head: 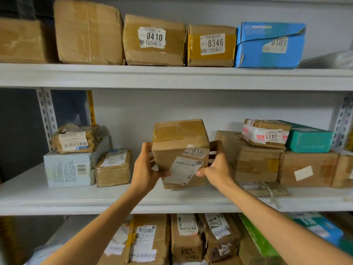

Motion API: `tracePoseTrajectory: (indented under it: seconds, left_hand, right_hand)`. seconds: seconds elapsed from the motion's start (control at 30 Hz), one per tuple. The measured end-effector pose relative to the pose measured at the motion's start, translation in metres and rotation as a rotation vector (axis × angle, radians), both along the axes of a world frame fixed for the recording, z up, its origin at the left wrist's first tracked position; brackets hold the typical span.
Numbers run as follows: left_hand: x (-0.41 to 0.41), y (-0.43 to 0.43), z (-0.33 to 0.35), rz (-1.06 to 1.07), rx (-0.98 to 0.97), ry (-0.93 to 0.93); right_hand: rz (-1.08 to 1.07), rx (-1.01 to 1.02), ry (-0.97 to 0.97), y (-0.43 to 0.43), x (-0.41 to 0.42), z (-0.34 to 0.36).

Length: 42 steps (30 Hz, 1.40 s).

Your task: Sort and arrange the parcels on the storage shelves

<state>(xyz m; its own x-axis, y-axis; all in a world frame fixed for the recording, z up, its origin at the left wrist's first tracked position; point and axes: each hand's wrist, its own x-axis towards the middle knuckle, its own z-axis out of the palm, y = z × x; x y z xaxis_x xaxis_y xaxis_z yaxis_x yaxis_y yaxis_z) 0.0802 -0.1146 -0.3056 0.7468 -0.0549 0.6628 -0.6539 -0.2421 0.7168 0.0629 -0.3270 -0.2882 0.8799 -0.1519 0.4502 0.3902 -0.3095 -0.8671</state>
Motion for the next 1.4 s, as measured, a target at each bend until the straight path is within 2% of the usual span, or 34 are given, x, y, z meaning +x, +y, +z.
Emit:
tracePoseTrajectory:
  seconds: [0.1, 0.2, 0.3, 0.4, 0.47, 0.53, 0.63, 0.7, 0.8, 0.87, 0.93, 1.07, 1.2, 1.3, 1.4]
  left_hand:
    - [-0.006, 0.004, 0.013, 0.014, 0.088, -0.016]
    - [-0.013, 0.005, 0.028, -0.103, 0.095, 0.053]
    - [-0.016, 0.0, 0.033, -0.234, 0.144, 0.124]
    - [-0.011, -0.004, 0.032, -0.2, 0.154, 0.162]
    - [-0.006, -0.004, 0.033, -0.195, 0.062, 0.224]
    - [-0.001, -0.002, 0.034, -0.21, -0.137, 0.304]
    - [0.002, 0.004, 0.043, -0.263, -0.461, 0.668]
    - [-0.002, 0.011, 0.047, -0.384, -0.51, 0.816]
    - [-0.004, 0.018, 0.051, -0.519, -0.489, 0.766]
    - [-0.005, 0.015, 0.054, -0.543, -0.475, 0.734]
    - [-0.005, 0.009, 0.057, -0.474, -0.446, 0.676]
    - [-0.008, 0.003, 0.061, -0.303, -0.24, 0.572]
    - [0.0, 0.014, 0.059, -0.16, -0.129, 0.616]
    - [-0.001, 0.023, 0.06, -0.216, -0.077, 0.611]
    - [-0.004, 0.023, 0.056, -0.201, -0.032, 0.524]
  right_hand:
    - [0.069, 0.228, 0.14, -0.009, 0.002, 0.017]
    - [0.184, 0.498, 0.235, -0.018, 0.006, 0.025]
    - [0.235, 0.572, 0.341, -0.022, 0.012, 0.022]
    - [0.247, 0.585, 0.382, -0.02, 0.018, 0.016]
    - [0.234, 0.551, 0.363, -0.017, 0.017, 0.017]
    - [0.244, 0.534, 0.306, -0.014, 0.012, 0.021]
    - [0.275, 0.605, 0.235, -0.013, 0.007, 0.027]
    - [0.315, 0.584, 0.208, -0.016, 0.004, 0.028]
    - [0.46, 0.468, 0.156, -0.017, -0.001, 0.03]
    - [0.458, 0.409, 0.124, -0.015, -0.003, 0.035]
    - [0.356, 0.35, 0.142, -0.01, -0.002, 0.044]
    - [0.163, 0.252, 0.224, -0.005, 0.001, 0.051]
    - [0.199, 0.301, 0.249, -0.007, 0.001, 0.048]
    - [0.233, 0.307, 0.262, -0.003, 0.0, 0.044]
    - [0.232, 0.294, 0.255, -0.002, 0.005, 0.035]
